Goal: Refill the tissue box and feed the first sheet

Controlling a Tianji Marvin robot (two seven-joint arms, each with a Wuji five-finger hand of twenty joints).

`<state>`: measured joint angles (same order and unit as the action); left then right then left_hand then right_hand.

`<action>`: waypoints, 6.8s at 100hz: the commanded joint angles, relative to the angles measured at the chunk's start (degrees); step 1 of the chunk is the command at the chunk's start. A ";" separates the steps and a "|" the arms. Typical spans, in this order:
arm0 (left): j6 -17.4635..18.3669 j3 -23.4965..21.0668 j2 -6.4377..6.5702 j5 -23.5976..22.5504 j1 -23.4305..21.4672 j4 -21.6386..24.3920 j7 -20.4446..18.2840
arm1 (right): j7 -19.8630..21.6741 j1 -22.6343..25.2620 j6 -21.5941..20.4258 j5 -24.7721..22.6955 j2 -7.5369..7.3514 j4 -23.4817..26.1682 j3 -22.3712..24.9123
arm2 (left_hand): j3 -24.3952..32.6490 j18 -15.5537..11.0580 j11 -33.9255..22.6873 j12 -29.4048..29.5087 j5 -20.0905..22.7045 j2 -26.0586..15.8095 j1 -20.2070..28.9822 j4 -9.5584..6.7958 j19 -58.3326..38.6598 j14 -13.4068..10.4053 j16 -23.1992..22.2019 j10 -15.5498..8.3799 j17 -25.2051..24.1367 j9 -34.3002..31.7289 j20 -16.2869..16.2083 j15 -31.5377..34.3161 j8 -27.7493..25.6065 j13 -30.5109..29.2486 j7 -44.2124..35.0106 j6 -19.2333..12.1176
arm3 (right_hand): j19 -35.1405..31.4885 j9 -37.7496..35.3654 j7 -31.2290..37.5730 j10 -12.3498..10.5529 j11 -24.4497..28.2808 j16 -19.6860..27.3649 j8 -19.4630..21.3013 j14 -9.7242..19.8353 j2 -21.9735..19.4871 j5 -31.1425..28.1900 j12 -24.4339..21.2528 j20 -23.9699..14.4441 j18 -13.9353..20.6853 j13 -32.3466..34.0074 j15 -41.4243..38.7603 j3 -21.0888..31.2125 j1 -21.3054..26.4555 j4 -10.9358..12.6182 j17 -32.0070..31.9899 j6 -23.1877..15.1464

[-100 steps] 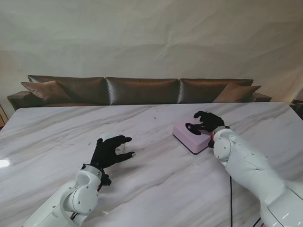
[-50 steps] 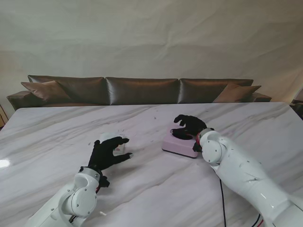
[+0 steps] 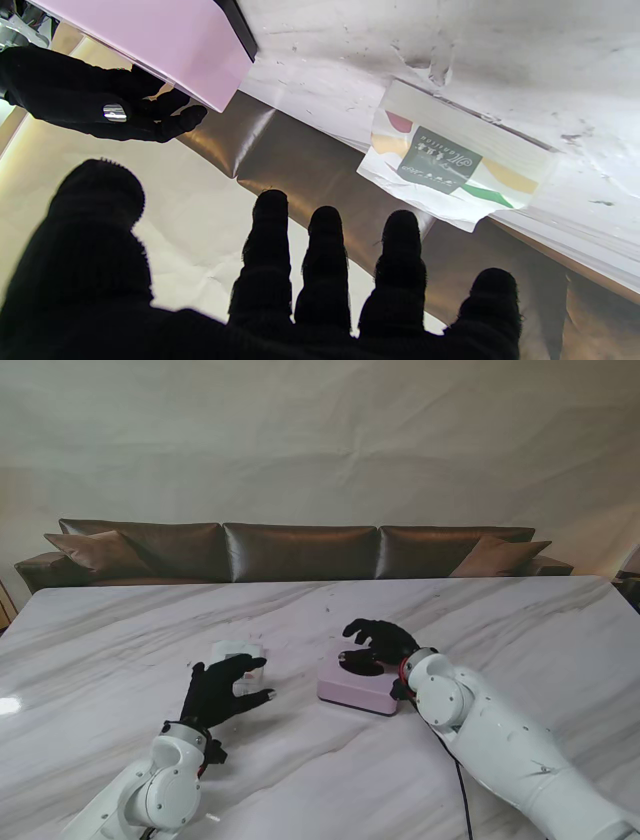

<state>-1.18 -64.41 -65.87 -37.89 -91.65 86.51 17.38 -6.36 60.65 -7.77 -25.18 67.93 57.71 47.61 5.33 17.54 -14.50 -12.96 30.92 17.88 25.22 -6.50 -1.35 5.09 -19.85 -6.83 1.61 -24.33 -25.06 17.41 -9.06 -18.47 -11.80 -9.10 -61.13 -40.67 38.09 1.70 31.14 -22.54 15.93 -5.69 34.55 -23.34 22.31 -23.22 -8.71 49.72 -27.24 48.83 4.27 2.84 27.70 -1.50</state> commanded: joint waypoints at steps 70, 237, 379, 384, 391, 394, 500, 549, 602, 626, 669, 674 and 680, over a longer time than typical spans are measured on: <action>-0.06 -1.76 -0.14 -0.64 -3.32 2.60 0.33 | 2.53 5.69 -0.71 -3.90 -1.43 12.18 0.88 | -0.06 -1.64 -0.81 -0.71 1.06 -1.88 -0.08 -1.59 -49.11 0.08 -0.38 0.91 -0.35 -1.18 -0.63 -0.67 -1.46 -1.26 -1.43 0.54 | 1.97 4.60 -2.14 -3.50 -2.93 2.85 -0.23 2.34 -1.40 -0.31 -0.15 0.60 0.10 -12.23 6.91 1.10 -2.11 -0.02 -4.80 -6.41; 4.19 -4.37 0.01 -0.28 -7.84 5.31 0.77 | 6.43 14.12 14.17 -29.71 -6.23 28.08 -2.35 | 0.08 -1.44 -0.83 -0.71 1.23 -1.72 0.20 -1.79 -48.90 0.01 -0.40 1.06 -0.46 -1.80 -0.51 -0.89 -1.52 -1.36 -1.55 0.62 | -45.60 -14.57 -0.14 6.72 -2.81 10.06 -1.98 1.16 -2.30 -17.67 -6.48 -7.82 30.76 18.89 2.58 2.15 -4.77 2.66 40.98 5.66; 12.38 5.53 -1.33 2.91 4.59 -2.55 2.80 | -8.62 27.98 26.82 -23.57 -2.22 42.44 9.90 | -5.61 -3.42 -0.25 -0.28 -5.70 3.06 -1.93 4.42 -44.33 0.27 0.57 2.59 -3.73 9.94 1.84 -1.90 2.98 4.98 6.75 8.44 | -55.59 -39.31 31.24 -13.51 38.41 -28.01 35.10 13.20 42.37 -37.89 43.83 -11.89 31.17 25.89 -67.13 41.12 20.39 -13.43 42.72 -24.21; 12.88 6.54 -1.69 3.58 5.62 -3.65 3.52 | -10.39 28.27 26.81 -21.86 -1.66 42.07 9.91 | -5.38 -3.60 -0.47 -0.35 -5.76 3.27 -1.37 4.01 -42.00 0.08 0.89 2.82 -4.77 10.32 3.06 -1.90 3.26 5.54 7.18 8.81 | -55.58 -39.30 31.21 -13.47 38.25 -28.00 35.07 13.01 42.14 -37.84 43.79 -11.89 31.03 25.87 -67.04 41.12 20.32 -13.57 42.70 -24.18; 13.53 7.74 -2.06 4.75 6.92 -4.97 3.66 | -13.30 28.59 26.89 -19.15 -0.68 41.37 9.86 | -5.18 -3.76 -0.64 -0.40 -5.86 3.49 -0.85 3.18 -38.53 -0.10 1.43 3.07 -5.83 10.73 4.94 -2.05 3.47 6.36 7.47 9.11 | -55.55 -39.27 31.15 -13.29 37.90 -27.96 34.98 12.44 41.87 -37.56 43.65 -11.87 30.71 25.86 -66.86 41.12 20.41 -13.91 42.66 -23.88; 13.76 8.25 -2.21 5.19 7.47 -5.57 3.68 | -14.59 28.73 26.91 -17.99 -0.23 41.08 9.84 | -5.11 -3.68 -0.67 -0.41 -5.84 3.41 -0.76 2.96 -37.63 -0.07 1.57 3.20 -5.99 10.86 5.44 -2.07 3.49 6.56 7.49 9.25 | -55.56 -39.30 31.19 -13.25 37.82 -27.96 34.96 12.30 41.66 -37.54 43.63 -11.87 30.51 25.87 -66.84 41.12 20.42 -14.03 42.65 -23.81; 22.38 13.57 -5.76 28.57 13.54 -14.30 -3.71 | -30.42 32.68 17.24 2.34 6.63 35.98 6.70 | -3.91 -8.13 -7.22 -4.28 -11.05 4.20 0.25 -0.08 -60.51 8.00 -1.93 8.75 5.60 9.28 -8.42 3.31 -3.72 4.54 -5.35 14.47 | -55.84 -39.40 31.61 -12.36 37.56 -28.02 34.43 11.30 41.23 -37.08 43.47 -11.70 29.02 25.84 -66.97 41.12 21.06 -14.20 42.57 -22.58; 28.20 14.03 -5.97 51.79 15.44 -18.63 -18.63 | -29.63 31.27 12.02 8.18 7.80 33.29 3.54 | -0.92 -7.82 -1.62 -0.92 -15.30 7.80 3.65 -4.64 -50.08 7.03 2.29 9.85 1.03 12.45 -1.53 1.21 -0.87 7.46 -0.48 17.14 | -56.09 -39.48 31.83 -12.22 37.62 -28.06 34.28 11.13 40.90 -37.01 43.49 -11.63 28.67 25.83 -67.21 41.12 21.09 -14.08 42.58 -22.22; 27.68 14.50 -6.13 67.16 17.27 -21.90 -33.39 | -30.17 29.66 9.75 10.80 8.73 32.12 2.19 | 6.27 -14.02 -11.66 -6.47 -22.40 15.03 11.09 -10.52 -58.46 3.33 -2.58 10.47 9.19 11.14 -6.93 5.85 -7.52 -3.21 -9.18 19.33 | -56.18 -39.49 31.88 -12.22 37.63 -28.11 34.25 11.15 40.61 -36.96 43.51 -11.60 28.68 25.82 -67.34 41.12 21.16 -14.12 42.59 -22.14; 27.22 15.18 -5.91 68.85 18.12 -22.46 -37.02 | -31.04 28.51 9.76 11.12 9.24 31.69 1.80 | 34.04 -19.40 -23.62 -13.75 -22.40 19.80 10.51 -4.88 -68.19 -0.31 -14.16 2.61 16.90 5.22 -13.83 14.74 -9.63 -15.07 -3.02 19.28 | -56.19 -39.49 31.88 -12.22 37.63 -28.10 34.29 11.23 40.34 -36.85 43.51 -11.58 28.68 25.82 -67.30 41.12 21.10 -14.05 42.59 -22.07; 28.32 16.10 -5.98 69.57 18.30 -22.12 -37.43 | -34.38 25.72 10.30 12.59 11.23 28.65 0.17 | 44.37 -22.01 -37.32 -28.05 -23.41 20.38 14.54 -4.53 -76.83 -3.08 -28.54 -5.53 23.67 -6.29 -17.72 27.55 -26.55 -24.88 -32.74 11.93 | -56.09 -39.13 31.91 -12.36 37.75 -28.04 34.83 11.62 40.07 -36.39 43.72 -11.53 28.74 25.85 -67.21 41.11 21.10 -14.00 42.58 -22.17; 28.56 16.26 -5.92 68.60 18.22 -21.81 -36.28 | -34.97 25.31 10.56 12.30 11.47 28.16 -0.08 | 45.70 -22.33 -38.72 -31.72 -22.34 23.13 16.64 -2.54 -78.06 -3.51 -32.96 -6.70 24.35 -8.89 -18.24 28.96 -28.25 -26.61 -35.19 10.42 | -55.94 -39.02 31.87 -12.52 37.85 -28.04 34.96 11.91 40.14 -36.38 43.85 -11.48 28.94 25.86 -67.21 41.08 21.21 -14.04 42.59 -22.24; 28.82 16.36 -5.89 67.54 18.05 -21.35 -34.82 | -35.31 24.94 10.82 12.17 11.67 27.78 -0.31 | 46.75 -22.53 -40.82 -34.42 -20.76 25.51 19.75 -1.10 -80.13 -4.27 -35.90 -8.24 25.63 -12.19 -19.19 31.67 -30.31 -29.18 -37.96 8.75 | -55.91 -38.94 31.91 -12.37 38.12 -28.08 35.09 12.06 40.16 -36.39 44.07 -11.48 29.09 25.88 -67.30 41.06 21.75 -13.97 42.59 -22.02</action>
<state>27.09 -49.86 -70.16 31.54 -72.37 62.20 -15.55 -42.80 86.98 2.96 -12.70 78.11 85.49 47.65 15.00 4.23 -34.89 -40.96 4.18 46.14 28.02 -5.12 9.71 10.18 -48.46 2.37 23.37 -16.12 -42.57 23.40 -34.90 -19.71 -35.49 10.45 -106.62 -75.23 69.20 -10.89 65.58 -46.08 50.09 7.40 77.65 -59.05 64.67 -33.72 7.28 72.45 -70.36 83.11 22.14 -13.56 70.47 -20.59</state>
